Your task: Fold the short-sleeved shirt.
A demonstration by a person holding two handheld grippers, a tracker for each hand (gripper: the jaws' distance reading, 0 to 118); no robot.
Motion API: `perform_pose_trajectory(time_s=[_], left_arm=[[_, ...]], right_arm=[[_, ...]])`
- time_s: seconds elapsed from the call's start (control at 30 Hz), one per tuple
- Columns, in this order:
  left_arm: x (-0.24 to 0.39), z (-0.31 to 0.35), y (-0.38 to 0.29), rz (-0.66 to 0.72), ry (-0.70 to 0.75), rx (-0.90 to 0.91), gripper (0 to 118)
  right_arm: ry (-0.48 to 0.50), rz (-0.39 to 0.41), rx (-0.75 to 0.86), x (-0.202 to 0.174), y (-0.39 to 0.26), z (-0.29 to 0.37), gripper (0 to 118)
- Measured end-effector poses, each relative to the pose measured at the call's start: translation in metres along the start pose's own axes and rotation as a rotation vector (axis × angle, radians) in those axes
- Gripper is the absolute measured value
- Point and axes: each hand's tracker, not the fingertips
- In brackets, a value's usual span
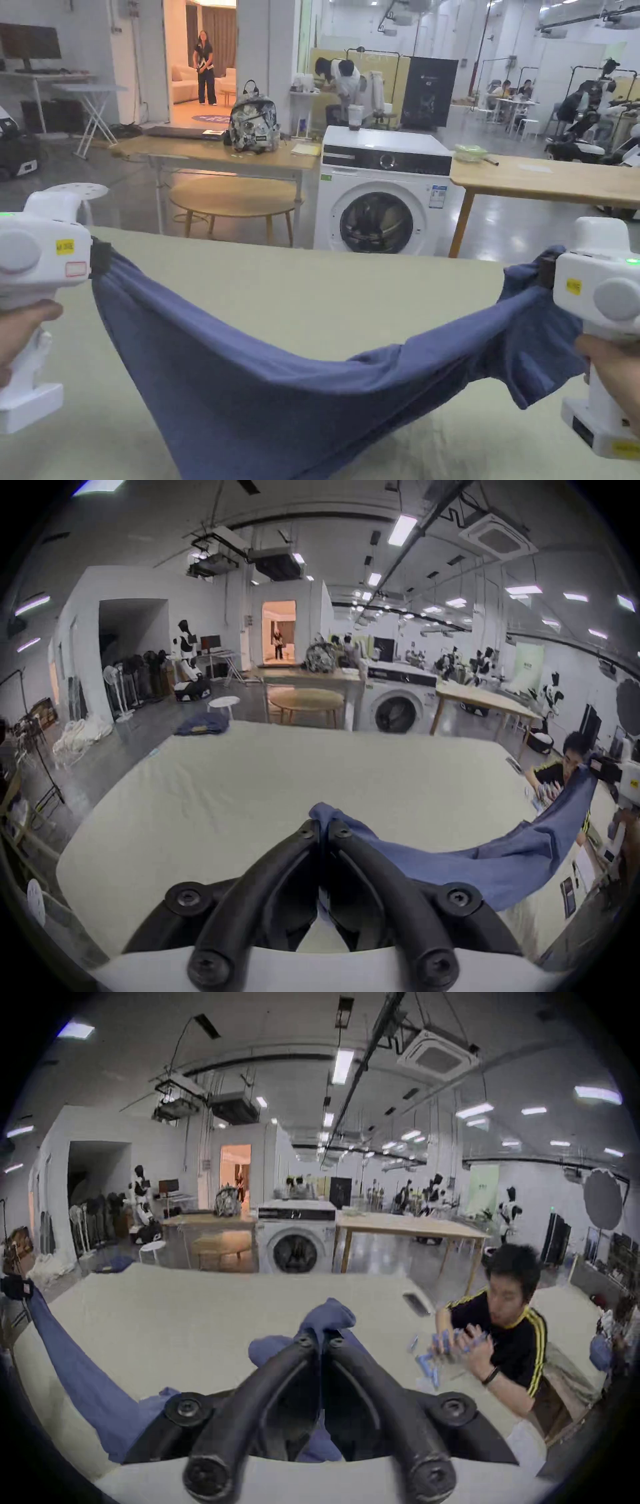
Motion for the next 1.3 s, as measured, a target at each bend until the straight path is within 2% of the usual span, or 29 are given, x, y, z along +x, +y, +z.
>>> perform_pose_trajectory(time_s=[0.3, 0.47, 0.87, 1.07, 1.3], left_arm=[[-0.030, -0.012, 0.060, -0.009, 0.098, 0.035, 0], [-0.039, -0.017, 0.089, -0.005, 0.127, 0.058, 0], [-0.022, -0.031, 0.162, -0.044, 0.150, 0.147, 0], [-0.014, -0.047, 0.151, -0.066, 0.158, 0.153, 0], [-0.019, -0.083, 0.069, -0.087, 0.143, 0.037, 0]], right_arm=[[-0.086, 0.019, 0.082, 0.007, 0.058, 0.004, 0], [-0.099, 0.022, 0.106, 0.011, 0.087, -0.005, 0], [-0.131, 0.006, 0.150, 0.005, 0.146, -0.047, 0], [-0.136, 0.015, 0.136, 0.001, 0.125, -0.062, 0], [-0.142, 0.073, 0.017, 0.003, 0.036, -0.080, 0]])
